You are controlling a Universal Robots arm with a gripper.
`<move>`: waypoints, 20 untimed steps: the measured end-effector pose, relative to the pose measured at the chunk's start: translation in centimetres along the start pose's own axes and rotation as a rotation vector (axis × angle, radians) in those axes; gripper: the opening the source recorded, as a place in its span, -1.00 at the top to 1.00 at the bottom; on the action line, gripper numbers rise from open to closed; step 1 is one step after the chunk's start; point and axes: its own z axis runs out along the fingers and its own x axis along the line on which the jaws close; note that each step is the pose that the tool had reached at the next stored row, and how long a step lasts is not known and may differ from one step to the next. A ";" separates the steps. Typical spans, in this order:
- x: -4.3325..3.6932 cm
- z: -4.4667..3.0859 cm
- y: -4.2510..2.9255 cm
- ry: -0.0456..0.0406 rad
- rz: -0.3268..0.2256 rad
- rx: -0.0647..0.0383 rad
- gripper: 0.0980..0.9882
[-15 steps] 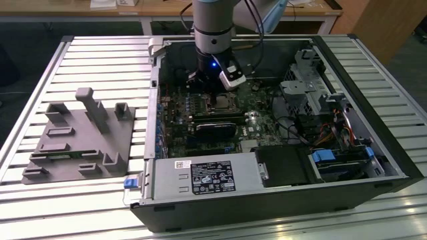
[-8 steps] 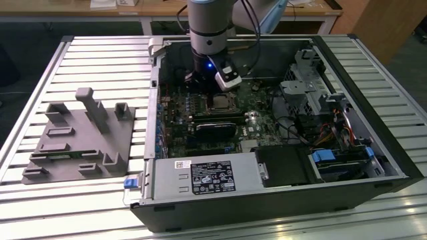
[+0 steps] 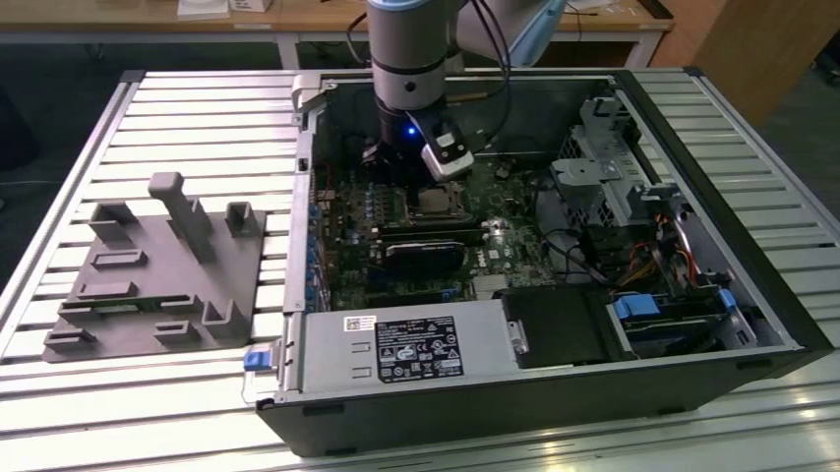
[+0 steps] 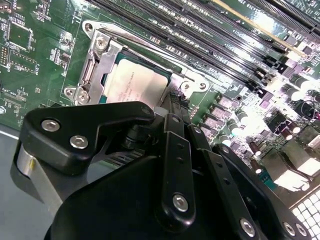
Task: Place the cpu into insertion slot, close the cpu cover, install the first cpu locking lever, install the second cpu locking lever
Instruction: 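Close the cpu cover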
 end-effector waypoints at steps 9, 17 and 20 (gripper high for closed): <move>-0.01 -0.13 0.01 -0.0001 0.000 0.000 0.98; -0.55 -0.32 0.05 0.0002 0.000 -0.003 0.98; -0.89 -0.27 0.07 0.0002 0.000 -0.003 0.98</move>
